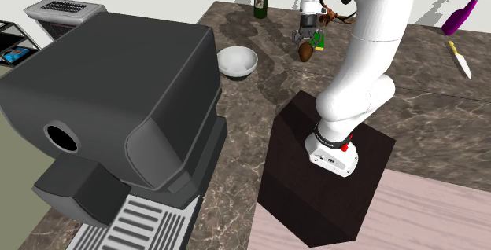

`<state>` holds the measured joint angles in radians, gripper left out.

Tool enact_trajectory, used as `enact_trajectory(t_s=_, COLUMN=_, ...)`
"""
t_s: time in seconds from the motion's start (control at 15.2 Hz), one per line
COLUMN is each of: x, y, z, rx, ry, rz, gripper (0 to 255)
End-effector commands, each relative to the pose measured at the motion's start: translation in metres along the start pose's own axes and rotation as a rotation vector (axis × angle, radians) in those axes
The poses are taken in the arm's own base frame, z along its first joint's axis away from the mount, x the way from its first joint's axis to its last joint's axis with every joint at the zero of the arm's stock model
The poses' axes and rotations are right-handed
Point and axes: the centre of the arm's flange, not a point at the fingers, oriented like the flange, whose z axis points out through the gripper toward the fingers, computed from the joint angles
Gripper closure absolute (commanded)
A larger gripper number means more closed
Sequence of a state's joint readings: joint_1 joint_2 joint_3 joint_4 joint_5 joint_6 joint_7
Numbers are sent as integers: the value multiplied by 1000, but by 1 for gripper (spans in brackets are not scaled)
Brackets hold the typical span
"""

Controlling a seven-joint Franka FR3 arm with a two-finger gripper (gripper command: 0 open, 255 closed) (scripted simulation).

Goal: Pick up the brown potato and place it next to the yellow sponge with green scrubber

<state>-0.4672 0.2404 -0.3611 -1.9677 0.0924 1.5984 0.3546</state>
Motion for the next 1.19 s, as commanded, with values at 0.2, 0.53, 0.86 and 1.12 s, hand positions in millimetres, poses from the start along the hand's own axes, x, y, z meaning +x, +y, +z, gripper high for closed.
enact_trajectory(t_s=0.2, x=3, y=-1, z=4, rx=-1, ry=-2, rz=0, gripper=255)
enact_trajectory(t_s=0.53, x=3, y=-1, z=4, rx=-1, ry=-2, rz=0, gripper=0)
enact_trajectory(t_s=0.86, x=3, y=-1, z=-9, rx=-1, ry=-2, rz=0, gripper=0)
enact_trajectory(t_s=1.12, x=3, y=-1, z=-46, rx=-1, ry=-2, rz=0, gripper=0)
